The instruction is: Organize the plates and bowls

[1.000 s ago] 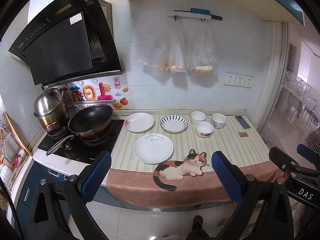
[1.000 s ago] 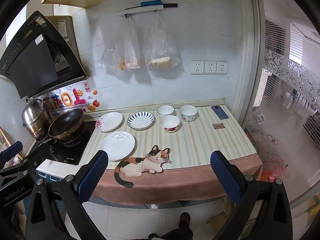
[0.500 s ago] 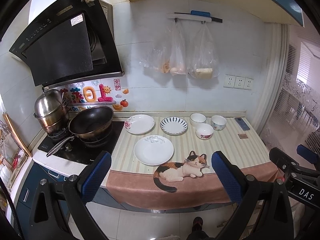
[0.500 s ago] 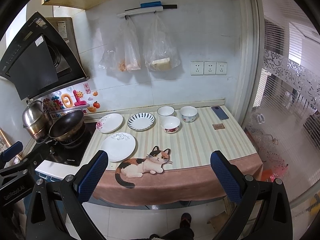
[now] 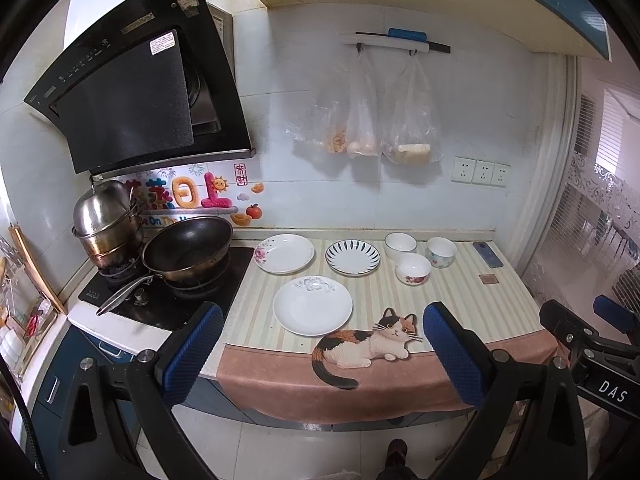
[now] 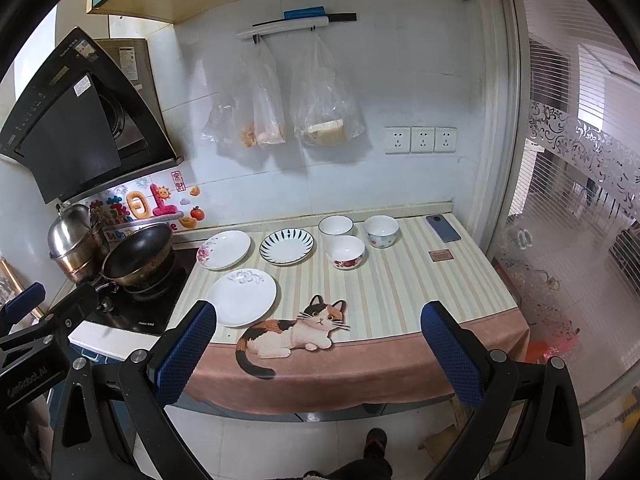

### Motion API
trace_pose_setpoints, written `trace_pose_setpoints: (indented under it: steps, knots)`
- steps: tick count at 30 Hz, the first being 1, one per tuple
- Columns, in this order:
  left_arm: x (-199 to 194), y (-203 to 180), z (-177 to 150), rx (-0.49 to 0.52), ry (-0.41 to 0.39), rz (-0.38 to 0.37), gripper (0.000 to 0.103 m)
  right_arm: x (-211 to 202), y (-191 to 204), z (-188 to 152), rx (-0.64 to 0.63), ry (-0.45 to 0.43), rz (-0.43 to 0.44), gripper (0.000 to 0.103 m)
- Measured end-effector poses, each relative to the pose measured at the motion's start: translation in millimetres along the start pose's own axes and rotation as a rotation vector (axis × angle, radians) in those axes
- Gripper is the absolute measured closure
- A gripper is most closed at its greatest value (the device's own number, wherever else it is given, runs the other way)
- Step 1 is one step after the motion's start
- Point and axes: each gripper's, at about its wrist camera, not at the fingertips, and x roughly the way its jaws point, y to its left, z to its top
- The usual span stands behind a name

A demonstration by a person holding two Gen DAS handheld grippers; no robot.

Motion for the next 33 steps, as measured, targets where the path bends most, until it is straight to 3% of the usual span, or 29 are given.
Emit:
trace_pose_setpoints:
  steps: [8,11,13,16,19,26,33]
  knots:
    - [10.1,5.7,-1.9,-0.015,0.0,0.02,0.0,16.3,7.2,2.7,0.011,0.008,0.02,0.0]
    - [36.9,16.8,0.7,-0.033,0.018,0.059,0.0,42.3,5.2,4.4,0.03,0.014,0.064,0.0]
    - [64.9,30.2,2.1,-0.054,0.04,0.092,0.0,75.1,2.8,6.5,0.05,0.083,0.098,0.0]
    - [116.5,46.3,-0.2,-0.062,0.101,0.148,0.0,140.1,-0.2,5.8,0.091,0.178,0.166,0.0]
    - [183.7,65.4,-8.1,-0.075,0.202,0.208,0.0,216.6,4.8,0.6,0.065,0.272,0.178,0.0]
    - [341.8,100.7,-29.7,-0.137,0.465,0.211,0.0,404.9,20.5,-23.7,0.078,0.538,0.269,0.0]
    - [474.5,119.0,-61.2,-0.183,0.703,0.178,0.003,554.4,48.9,-41.3,0.098,0.712,0.344,0.001]
